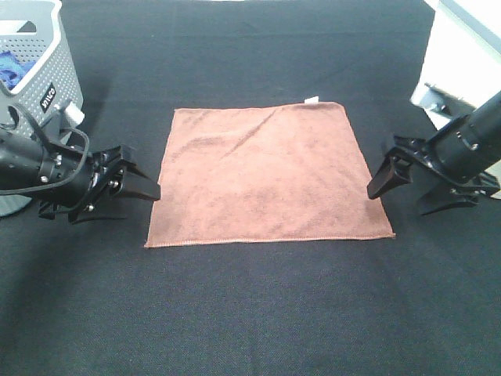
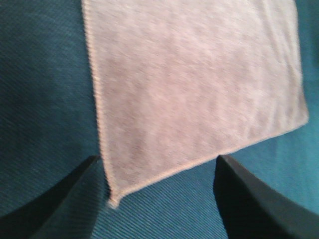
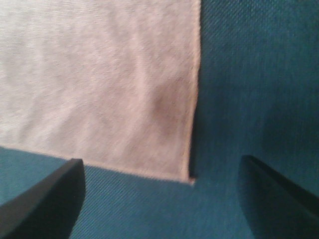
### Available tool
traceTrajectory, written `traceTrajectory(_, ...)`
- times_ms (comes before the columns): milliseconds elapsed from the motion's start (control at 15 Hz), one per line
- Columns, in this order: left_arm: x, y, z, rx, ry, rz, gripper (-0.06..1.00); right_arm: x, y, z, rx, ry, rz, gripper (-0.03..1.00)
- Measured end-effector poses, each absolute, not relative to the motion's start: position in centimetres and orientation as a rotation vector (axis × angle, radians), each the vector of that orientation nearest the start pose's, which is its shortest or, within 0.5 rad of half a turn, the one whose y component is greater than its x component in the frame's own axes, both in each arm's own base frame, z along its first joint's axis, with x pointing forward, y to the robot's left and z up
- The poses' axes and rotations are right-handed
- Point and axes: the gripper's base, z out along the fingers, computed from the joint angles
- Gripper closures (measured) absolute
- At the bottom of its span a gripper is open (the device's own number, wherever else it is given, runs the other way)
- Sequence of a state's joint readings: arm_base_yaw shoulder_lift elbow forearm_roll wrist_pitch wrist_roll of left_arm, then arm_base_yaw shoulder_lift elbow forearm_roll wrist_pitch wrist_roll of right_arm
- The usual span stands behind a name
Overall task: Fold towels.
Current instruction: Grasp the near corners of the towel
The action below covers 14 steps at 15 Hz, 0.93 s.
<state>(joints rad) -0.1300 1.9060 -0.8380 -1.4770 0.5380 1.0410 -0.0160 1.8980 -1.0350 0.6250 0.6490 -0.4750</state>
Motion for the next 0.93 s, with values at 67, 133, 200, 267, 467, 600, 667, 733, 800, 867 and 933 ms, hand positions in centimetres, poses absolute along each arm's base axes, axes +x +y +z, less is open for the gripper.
traceTrajectory(67, 31.8, -8.8, 10.7, -0.197, 2.654, -0.887, 0.33, 34.7, 2.7, 12.9, 0.025, 2.872, 0.529, 0.18)
traceTrajectory(133, 31.8, -8.8, 10.7, -0.197, 2.654, -0.887, 0.33, 34.7, 2.7, 12.9, 0.025, 2.872, 0.529, 0.18)
traceTrajectory(200, 31.8, -8.8, 10.0, -0.208, 2.673, -0.881, 0.33, 35.2, 2.6, 12.1, 0.022, 2.886, 0.528, 0.18)
traceTrajectory(267, 31.8, -8.8, 9.0, -0.233, 2.701, -0.879, 0.33, 35.8, 2.6, 11.3, 0.021, 2.902, 0.53, 0.19)
traceTrajectory(467, 32.0, -9.7, 7.9, -0.267, 2.712, -0.928, 0.33, 36.5, 3.0, 10.8, 0.028, 2.899, 0.593, 0.19)
traceTrajectory(600, 32.9, -11.1, 7.5, -0.239, 2.705, -0.99, 0.33, 36.7, 3.3, 10.3, 0.024, 2.902, 0.658, 0.21)
traceTrajectory(667, 32.9, -11.1, 7.5, -0.239, 2.705, -0.99, 0.33, 36.7, 3.3, 10.3, 0.024, 2.902, 0.658, 0.21)
traceTrajectory(733, 33.2, -11.8, 7.3, -0.216, 2.705, -1.008, 0.33, 36.7, 3.4, 10.1, 0.029, 2.905, 0.687, 0.24)
traceTrajectory(800, 33.7, -12.8, 7.3, -0.176, 2.698, -1.032, 0.33, 36.7, 3.6, 9.8, 0.044, 2.903, 0.718, 0.29)
traceTrajectory(867, 34.0, -13.3, 7.3, -0.155, 2.694, -1.036, 0.35, 36.8, 3.6, 9.8, 0.055, 2.899, 0.734, 0.33)
traceTrajectory(933, 34.1, -13.5, 7.2, -0.145, 2.696, -1.027, 0.39, 36.8, 3.7, 9.6, 0.063, 2.899, 0.742, 0.37)
